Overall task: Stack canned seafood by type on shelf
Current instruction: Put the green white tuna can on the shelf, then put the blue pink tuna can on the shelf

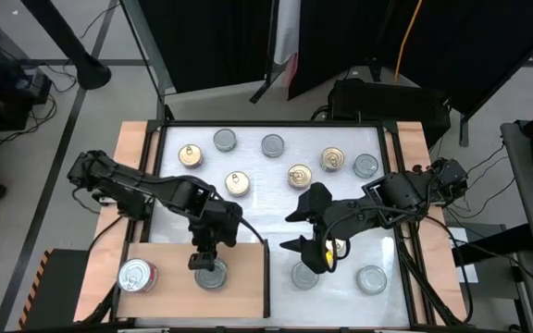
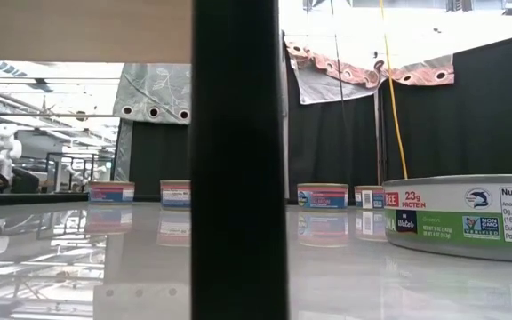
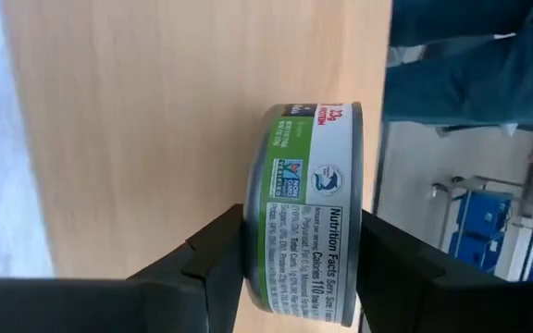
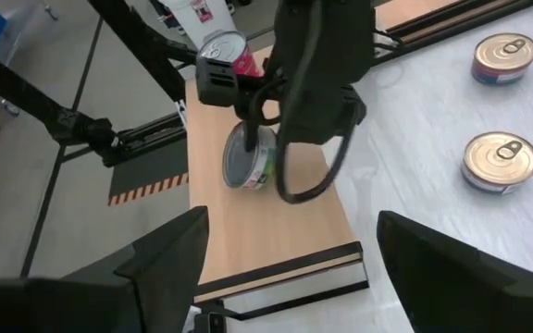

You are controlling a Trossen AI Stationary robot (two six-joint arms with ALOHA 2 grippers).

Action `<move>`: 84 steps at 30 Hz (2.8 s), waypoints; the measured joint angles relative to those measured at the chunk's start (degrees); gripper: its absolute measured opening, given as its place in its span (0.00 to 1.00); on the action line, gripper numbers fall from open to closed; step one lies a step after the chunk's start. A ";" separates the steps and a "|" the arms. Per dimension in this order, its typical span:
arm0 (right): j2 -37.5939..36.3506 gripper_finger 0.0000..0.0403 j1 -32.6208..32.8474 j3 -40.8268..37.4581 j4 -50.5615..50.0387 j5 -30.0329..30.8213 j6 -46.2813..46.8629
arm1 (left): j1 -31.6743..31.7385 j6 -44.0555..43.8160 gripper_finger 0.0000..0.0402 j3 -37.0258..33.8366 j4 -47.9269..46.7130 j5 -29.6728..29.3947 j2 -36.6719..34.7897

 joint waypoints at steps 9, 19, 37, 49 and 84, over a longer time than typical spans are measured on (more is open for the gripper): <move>0.02 0.75 -0.04 0.00 -0.12 0.00 -1.05 | 1.04 -0.38 0.58 -0.20 -2.08 -3.06 0.21; 0.02 0.75 -0.02 0.00 -3.53 0.01 -1.05 | 0.46 -3.74 0.58 -0.17 -2.08 -4.80 0.12; -0.52 0.75 -1.49 -0.01 -3.54 -0.03 -3.85 | -1.92 -8.03 0.26 4.63 -10.62 -14.11 0.01; -1.70 0.75 -1.42 -0.02 -5.67 -1.26 -3.35 | -8.63 -13.83 0.25 11.43 -11.21 -23.21 0.23; -0.80 0.04 -47.05 -9.14 -29.14 -5.31 -10.66 | 10.04 -8.48 0.25 25.33 -21.31 -73.13 -18.55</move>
